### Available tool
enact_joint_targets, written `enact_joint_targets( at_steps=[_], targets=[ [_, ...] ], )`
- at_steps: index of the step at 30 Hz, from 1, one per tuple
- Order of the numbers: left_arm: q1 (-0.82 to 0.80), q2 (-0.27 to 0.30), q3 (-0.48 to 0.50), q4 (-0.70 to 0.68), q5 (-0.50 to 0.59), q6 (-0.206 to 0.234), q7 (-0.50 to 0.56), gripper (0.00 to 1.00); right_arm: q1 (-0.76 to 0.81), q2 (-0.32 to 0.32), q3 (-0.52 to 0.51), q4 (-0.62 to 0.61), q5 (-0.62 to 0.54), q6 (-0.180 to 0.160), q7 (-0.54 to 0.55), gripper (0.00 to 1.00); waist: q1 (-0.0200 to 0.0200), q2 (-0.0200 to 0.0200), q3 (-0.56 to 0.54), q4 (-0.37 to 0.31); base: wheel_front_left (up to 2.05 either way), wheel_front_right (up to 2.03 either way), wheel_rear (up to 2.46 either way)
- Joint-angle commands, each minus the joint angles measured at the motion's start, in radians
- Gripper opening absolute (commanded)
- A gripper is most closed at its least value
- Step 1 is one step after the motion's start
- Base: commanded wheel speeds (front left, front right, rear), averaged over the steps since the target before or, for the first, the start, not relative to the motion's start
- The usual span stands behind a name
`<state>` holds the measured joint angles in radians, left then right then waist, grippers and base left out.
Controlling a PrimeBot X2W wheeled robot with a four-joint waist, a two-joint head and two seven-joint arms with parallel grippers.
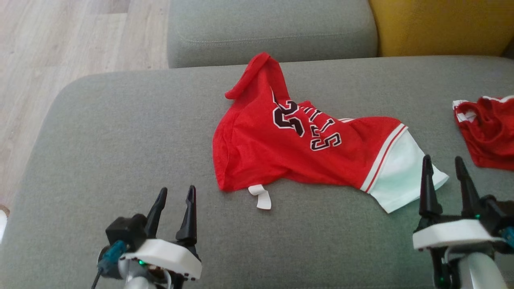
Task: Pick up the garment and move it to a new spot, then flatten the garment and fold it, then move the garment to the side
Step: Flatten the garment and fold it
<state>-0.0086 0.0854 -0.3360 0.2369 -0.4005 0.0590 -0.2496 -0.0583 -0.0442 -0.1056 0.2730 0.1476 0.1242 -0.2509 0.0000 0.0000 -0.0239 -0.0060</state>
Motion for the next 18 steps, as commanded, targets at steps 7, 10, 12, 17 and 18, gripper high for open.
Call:
enact_joint_targets(
  at_steps=[7, 10, 12, 17, 18],
  targets=[
    [-0.030, 0.005, 0.028, -0.030, 0.004, 0.012, -0.012, 1.00, 0.010, -0.006, 0.048, -0.064, 0.019, 0.007, -0.003, 1.00, 0.0000, 0.0000, -0.003, 0.015, 0.00, 0.00, 0.00],
    [-0.031, 0.006, 0.025, -0.029, 0.005, 0.015, -0.012, 1.00, 0.013, -0.006, 0.055, -0.070, 0.016, 0.007, 0.003, 1.00, 0.0000, 0.0000, -0.003, 0.016, 0.00, 0.00, 0.00],
    [-0.031, 0.007, 0.023, -0.028, 0.005, 0.017, -0.012, 1.00, 0.014, -0.006, 0.060, -0.075, 0.013, 0.007, 0.008, 1.00, 0.0000, 0.0000, -0.003, 0.016, 0.00, 0.00, 0.00],
    [-0.033, 0.007, 0.020, -0.027, 0.005, 0.022, -0.012, 1.00, 0.016, -0.006, 0.072, -0.083, 0.013, 0.007, 0.018, 1.00, 0.0000, 0.0000, -0.001, 0.021, 0.00, 0.00, 0.00],
    [-0.034, 0.007, 0.020, -0.027, 0.005, 0.023, -0.012, 1.00, 0.017, -0.006, 0.074, -0.084, 0.014, 0.007, 0.019, 1.00, 0.0000, 0.0000, -0.001, 0.023, 0.00, 0.00, 0.00]
  ],
)
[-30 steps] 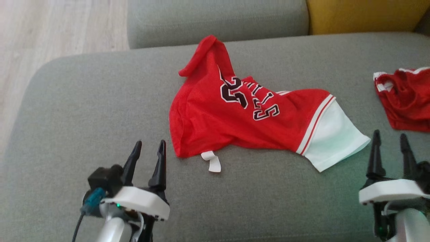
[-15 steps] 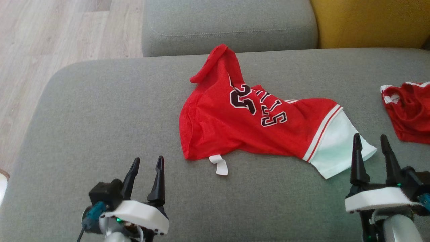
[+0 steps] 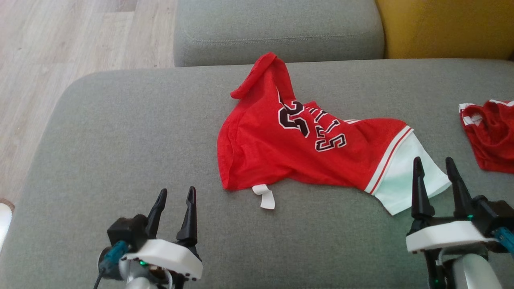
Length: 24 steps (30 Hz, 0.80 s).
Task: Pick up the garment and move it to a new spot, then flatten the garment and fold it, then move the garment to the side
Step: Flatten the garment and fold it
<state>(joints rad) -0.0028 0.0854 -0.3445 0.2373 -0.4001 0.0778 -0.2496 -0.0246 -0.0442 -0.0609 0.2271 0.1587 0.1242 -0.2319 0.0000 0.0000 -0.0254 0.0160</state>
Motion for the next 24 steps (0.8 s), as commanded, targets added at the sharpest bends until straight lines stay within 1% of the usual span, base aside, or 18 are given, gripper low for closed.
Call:
enact_joint_targets(
  at_steps=[1, 19, 24],
  targets=[
    [-0.039, 0.007, 0.028, -0.027, 0.005, 0.005, -0.012, 1.00, -0.016, -0.006, 0.031, -0.039, 0.003, 0.007, 0.001, 1.00, 0.0000, 0.0000, 0.000, 0.002, 0.00, 0.00, 0.00],
    [-0.040, 0.015, 0.024, -0.037, 0.003, 0.017, -0.012, 1.00, -0.009, -0.006, 0.040, -0.042, 0.001, 0.007, 0.018, 1.00, 0.0000, 0.0000, 0.006, 0.002, 0.00, 0.00, 0.00],
    [-0.056, 0.016, 0.010, -0.041, 0.011, 0.015, -0.008, 1.00, -0.009, -0.006, 0.042, -0.044, 0.001, 0.007, 0.022, 1.00, 0.0000, 0.0000, 0.018, -0.003, 0.00, 0.00, 0.00]
  ],
)
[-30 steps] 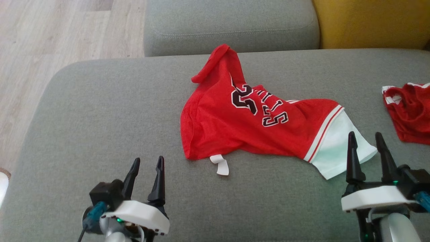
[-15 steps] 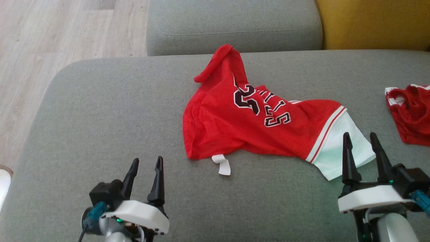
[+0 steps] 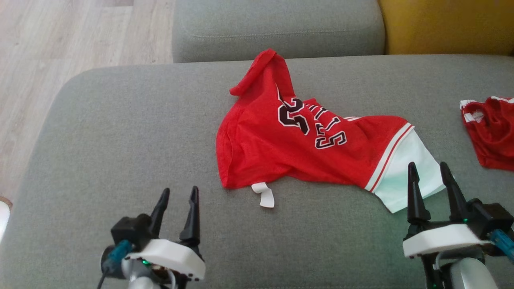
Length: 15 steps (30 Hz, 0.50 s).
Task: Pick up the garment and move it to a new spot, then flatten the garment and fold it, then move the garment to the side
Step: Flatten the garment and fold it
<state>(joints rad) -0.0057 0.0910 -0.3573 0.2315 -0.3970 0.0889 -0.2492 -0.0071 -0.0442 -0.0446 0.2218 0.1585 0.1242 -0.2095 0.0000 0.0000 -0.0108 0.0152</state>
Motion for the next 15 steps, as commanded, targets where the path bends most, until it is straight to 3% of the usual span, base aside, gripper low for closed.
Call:
enact_joint_targets(
  at_steps=[1, 15],
  targets=[
    [-0.059, 0.010, 0.016, -0.034, 0.010, 0.002, -0.005, 1.00, -0.028, -0.006, 0.026, -0.039, 0.001, 0.007, 0.000, 1.00, 0.0000, 0.0000, 0.008, -0.004, 0.00, 0.00, 0.00],
    [-0.204, -0.027, -0.079, 0.149, -0.023, -0.025, 0.126, 1.00, -0.085, -0.006, 0.042, -0.035, 0.007, 0.007, -0.007, 1.00, 0.0000, 0.0000, 0.126, -0.090, 0.00, 0.00, 0.00]
  ],
)
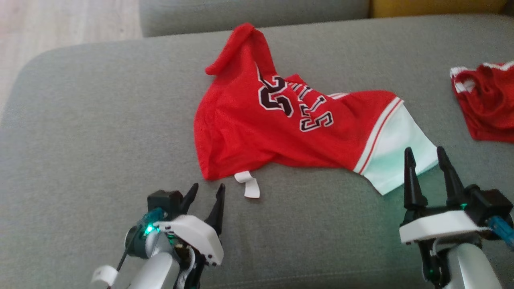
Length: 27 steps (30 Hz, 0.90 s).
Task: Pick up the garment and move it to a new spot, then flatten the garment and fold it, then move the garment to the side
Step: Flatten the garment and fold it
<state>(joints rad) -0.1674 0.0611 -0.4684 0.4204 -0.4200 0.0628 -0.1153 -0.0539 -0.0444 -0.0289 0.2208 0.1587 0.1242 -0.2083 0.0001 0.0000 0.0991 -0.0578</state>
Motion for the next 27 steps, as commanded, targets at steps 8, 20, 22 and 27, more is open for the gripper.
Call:
enact_joint_targets(
  at_steps=[8, 20, 22, 27],
  targets=[
    [-0.129, -0.006, 0.056, 0.087, -0.050, 0.043, -0.019, 1.00, -0.072, -0.006, 0.021, -0.016, 0.011, 0.007, -0.027, 1.00, -0.0001, 0.0000, 0.080, -0.069, 0.00, 0.00, 0.00],
    [-0.179, -0.010, 0.058, 0.163, -0.119, 0.046, -0.033, 0.00, -0.091, -0.006, 0.013, 0.010, 0.012, 0.007, -0.043, 1.00, -0.0001, 0.0000, 0.091, -0.073, 0.00, 0.00, 0.00],
    [-0.185, -0.010, 0.056, 0.165, -0.129, 0.045, -0.048, 0.00, -0.092, -0.006, 0.009, 0.015, 0.011, 0.007, -0.045, 1.00, -0.0001, 0.0000, 0.090, -0.069, 0.00, 0.00, 0.00],
    [-0.190, -0.010, 0.066, 0.147, -0.146, 0.054, -0.092, 0.00, -0.097, -0.006, -0.032, 0.050, -0.015, 0.007, -0.031, 1.00, -0.0001, 0.0000, 0.088, -0.054, 0.00, 0.00, 0.00]
  ],
)
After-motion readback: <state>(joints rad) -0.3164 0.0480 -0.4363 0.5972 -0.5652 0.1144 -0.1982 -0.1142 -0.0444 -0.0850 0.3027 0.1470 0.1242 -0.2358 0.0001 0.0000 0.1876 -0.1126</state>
